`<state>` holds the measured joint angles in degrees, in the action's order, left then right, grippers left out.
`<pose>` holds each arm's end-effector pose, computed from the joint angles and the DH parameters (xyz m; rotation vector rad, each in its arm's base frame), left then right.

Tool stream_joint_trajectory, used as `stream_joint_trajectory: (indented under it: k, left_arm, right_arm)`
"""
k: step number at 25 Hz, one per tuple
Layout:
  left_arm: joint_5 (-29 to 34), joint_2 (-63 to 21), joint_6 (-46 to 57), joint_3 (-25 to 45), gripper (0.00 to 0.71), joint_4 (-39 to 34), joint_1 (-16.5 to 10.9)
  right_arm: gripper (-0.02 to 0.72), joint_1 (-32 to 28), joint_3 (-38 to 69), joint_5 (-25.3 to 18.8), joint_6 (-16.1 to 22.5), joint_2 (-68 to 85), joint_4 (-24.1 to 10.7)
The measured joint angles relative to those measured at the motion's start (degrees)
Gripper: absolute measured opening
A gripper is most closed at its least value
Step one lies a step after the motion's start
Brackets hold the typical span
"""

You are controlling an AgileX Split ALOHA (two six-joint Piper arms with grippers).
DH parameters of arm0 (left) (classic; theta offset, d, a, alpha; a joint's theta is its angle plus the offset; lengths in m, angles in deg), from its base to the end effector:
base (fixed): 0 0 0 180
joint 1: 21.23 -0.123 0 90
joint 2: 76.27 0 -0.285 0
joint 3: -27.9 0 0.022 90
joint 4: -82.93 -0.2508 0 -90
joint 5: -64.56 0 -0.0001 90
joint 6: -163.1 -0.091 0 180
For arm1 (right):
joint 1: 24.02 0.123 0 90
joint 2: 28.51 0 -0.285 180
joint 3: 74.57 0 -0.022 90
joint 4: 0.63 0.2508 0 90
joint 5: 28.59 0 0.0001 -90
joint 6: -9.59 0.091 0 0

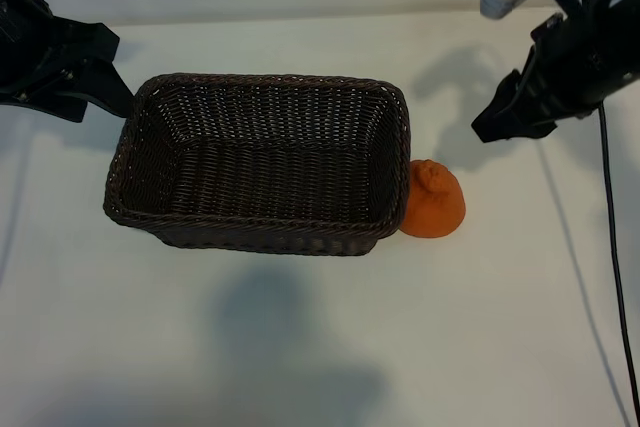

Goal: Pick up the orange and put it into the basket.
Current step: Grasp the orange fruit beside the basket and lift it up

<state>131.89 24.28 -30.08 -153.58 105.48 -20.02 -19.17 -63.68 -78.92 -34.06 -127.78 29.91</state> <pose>0.3249 -0.0391 0.3032 0.1997 2.8184 -0.5068 0.3184 0.0628 0.2618 -0.7448 2.5333 0.4430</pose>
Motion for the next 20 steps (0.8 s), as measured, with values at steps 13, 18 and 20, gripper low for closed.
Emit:
stream_joint_trajectory:
  k: [13, 18, 20]
  left_arm:
    - [0.0, 0.0, -0.07, 0.0, 0.558, 0.0, 0.0]
    - [0.0, 0.0, -1.14, 0.0, 0.558, 0.0, 0.0]
    - [0.0, 0.0, -1.42, 0.0, 0.558, -0.05, 0.0]
  right_arm:
    - [0.468, 0.72, 7.55, 7.47, -9.57, -0.13, 7.84]
    - [0.468, 4.13, 9.17, 11.6, -12.6, -2.45, 9.0]
    - [0.468, 5.58, 10.0, 13.43, -12.97, -4.83, 9.09]
